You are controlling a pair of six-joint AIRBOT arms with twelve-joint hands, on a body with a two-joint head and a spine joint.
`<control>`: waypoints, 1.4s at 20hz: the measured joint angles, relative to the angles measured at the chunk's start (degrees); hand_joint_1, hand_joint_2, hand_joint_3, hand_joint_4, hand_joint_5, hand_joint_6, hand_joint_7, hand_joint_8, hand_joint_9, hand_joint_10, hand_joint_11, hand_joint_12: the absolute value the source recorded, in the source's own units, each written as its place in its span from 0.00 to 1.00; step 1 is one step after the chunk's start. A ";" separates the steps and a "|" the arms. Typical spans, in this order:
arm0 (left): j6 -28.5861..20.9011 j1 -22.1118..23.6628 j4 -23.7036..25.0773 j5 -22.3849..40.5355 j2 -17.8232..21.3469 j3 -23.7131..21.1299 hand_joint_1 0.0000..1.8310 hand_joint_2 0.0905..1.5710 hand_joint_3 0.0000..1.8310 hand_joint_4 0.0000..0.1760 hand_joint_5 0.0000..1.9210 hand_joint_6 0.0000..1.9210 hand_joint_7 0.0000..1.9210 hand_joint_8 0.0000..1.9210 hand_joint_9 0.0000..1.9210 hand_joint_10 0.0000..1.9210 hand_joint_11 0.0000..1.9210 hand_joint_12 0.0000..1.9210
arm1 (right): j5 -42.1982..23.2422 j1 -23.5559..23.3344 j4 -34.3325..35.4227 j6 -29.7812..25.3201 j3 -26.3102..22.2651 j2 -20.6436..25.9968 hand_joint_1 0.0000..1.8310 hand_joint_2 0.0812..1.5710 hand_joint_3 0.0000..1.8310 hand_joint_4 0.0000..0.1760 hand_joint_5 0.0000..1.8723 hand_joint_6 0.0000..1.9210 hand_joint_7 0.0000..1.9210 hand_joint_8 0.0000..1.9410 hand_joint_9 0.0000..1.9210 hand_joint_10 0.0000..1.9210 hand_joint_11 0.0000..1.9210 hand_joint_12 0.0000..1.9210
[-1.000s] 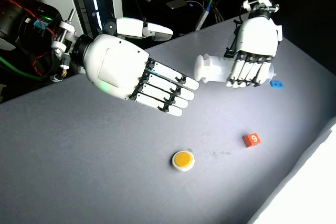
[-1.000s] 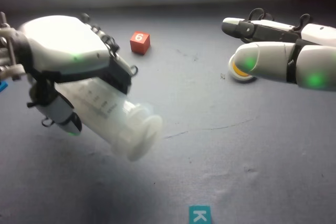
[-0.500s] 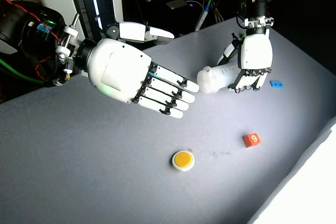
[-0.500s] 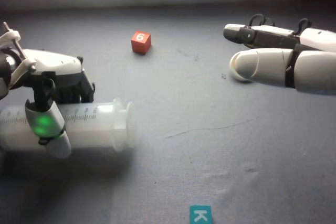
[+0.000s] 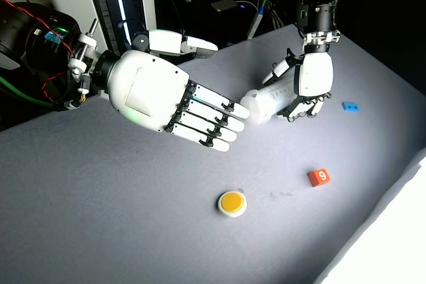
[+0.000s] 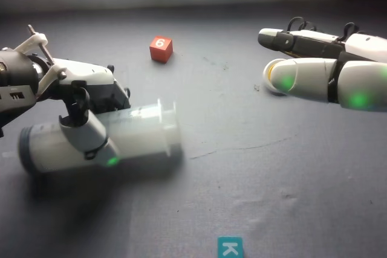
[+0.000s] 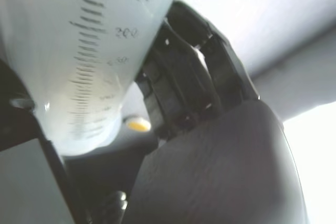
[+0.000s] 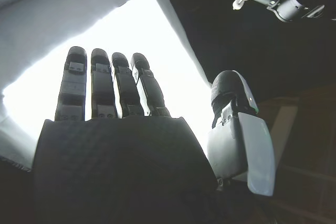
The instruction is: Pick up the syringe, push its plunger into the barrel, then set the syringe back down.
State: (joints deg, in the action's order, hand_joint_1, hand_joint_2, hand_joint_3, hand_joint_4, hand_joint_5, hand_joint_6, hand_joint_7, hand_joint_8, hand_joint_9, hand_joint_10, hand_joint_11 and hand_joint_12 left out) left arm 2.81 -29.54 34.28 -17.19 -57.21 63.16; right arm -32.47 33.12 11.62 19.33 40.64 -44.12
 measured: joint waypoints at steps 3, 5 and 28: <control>-0.09 0.04 0.09 0.70 -0.55 -0.17 0.25 0.42 0.00 0.00 0.00 0.00 0.00 0.00 0.00 0.00 0.00 0.07 | -0.31 0.04 -0.07 0.24 0.00 -0.04 0.00 0.75 0.00 0.00 0.04 0.00 0.02 0.00 0.01 0.00 0.00 0.00; -0.04 0.28 0.74 0.85 -0.48 -0.48 0.25 0.42 0.00 0.00 0.00 0.00 0.00 0.00 0.00 0.00 0.00 0.07 | -0.55 0.24 -0.02 0.35 0.00 -0.04 0.00 0.75 0.00 0.00 0.04 0.00 0.02 0.00 0.01 0.00 0.00 0.00; 2.75 2.12 36.96 75.14 16.68 2.78 0.61 0.82 0.01 0.81 0.85 1.00 0.89 1.00 0.92 1.00 0.95 1.00 | -3.50 0.74 -0.31 2.38 0.00 -0.28 0.54 0.90 0.01 0.91 0.78 1.00 0.85 1.00 0.89 1.00 0.97 1.00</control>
State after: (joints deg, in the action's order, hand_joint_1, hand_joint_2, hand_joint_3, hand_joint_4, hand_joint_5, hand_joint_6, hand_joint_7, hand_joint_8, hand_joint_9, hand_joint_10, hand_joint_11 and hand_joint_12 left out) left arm 5.56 -27.42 71.24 57.95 -40.53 65.93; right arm -35.97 33.87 11.31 21.71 40.64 -44.40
